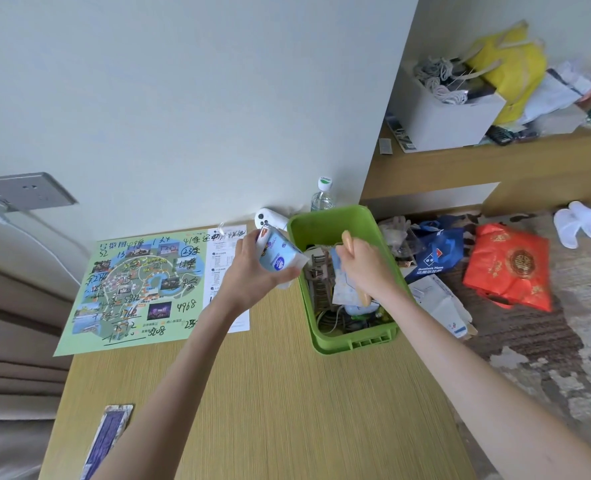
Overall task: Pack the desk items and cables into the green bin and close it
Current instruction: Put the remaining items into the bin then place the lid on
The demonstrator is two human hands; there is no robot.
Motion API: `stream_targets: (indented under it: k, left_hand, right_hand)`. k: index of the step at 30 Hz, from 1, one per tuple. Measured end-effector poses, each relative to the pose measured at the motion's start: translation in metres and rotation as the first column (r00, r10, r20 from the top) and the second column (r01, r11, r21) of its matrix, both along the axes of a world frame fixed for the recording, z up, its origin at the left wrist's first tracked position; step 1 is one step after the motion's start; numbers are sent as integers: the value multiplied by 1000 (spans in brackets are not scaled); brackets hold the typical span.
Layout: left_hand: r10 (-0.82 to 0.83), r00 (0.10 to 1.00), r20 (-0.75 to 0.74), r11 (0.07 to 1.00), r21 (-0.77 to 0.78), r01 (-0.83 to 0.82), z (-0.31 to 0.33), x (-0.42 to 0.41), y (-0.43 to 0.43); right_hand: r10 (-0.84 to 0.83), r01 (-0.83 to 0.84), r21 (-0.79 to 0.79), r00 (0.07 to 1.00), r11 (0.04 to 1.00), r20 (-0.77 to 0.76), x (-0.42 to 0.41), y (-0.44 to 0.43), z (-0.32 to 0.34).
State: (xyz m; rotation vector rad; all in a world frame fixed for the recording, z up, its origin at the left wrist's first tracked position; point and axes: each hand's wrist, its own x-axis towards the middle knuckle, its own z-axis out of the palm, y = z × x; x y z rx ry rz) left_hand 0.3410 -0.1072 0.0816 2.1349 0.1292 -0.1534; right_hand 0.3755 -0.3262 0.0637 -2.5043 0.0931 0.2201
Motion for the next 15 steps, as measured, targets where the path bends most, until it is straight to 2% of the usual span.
stream_targets:
  k: [3,5,7,10,13,15]
  left_hand:
    - [-8,1000,15,1000,-1,8,2,5,-2]
    - [-18,999,32,1000,20,17,5,7,-4]
    - [-26,999,43,999,41,24,8,9,-5]
    - [-29,999,42,997,66,27,12,12,-7]
    - [-44,998,52,994,98,39,16,15,-10]
    - [-58,997,58,990,135,50,18,19,-13]
  right_hand:
    - [-14,28,-75,984,997,176,17,0,10]
    - [73,-13,-185,945,983,319,28,2,11]
    - [215,-102,-291,895,951,390,39,3,8]
    - [368,-212,-436,877,874,310,50,6,-11]
    - [391,-278,-459,904,844,172,51,5,-27]
    - [419,-319,-443,896,838,147,48,1,-30]
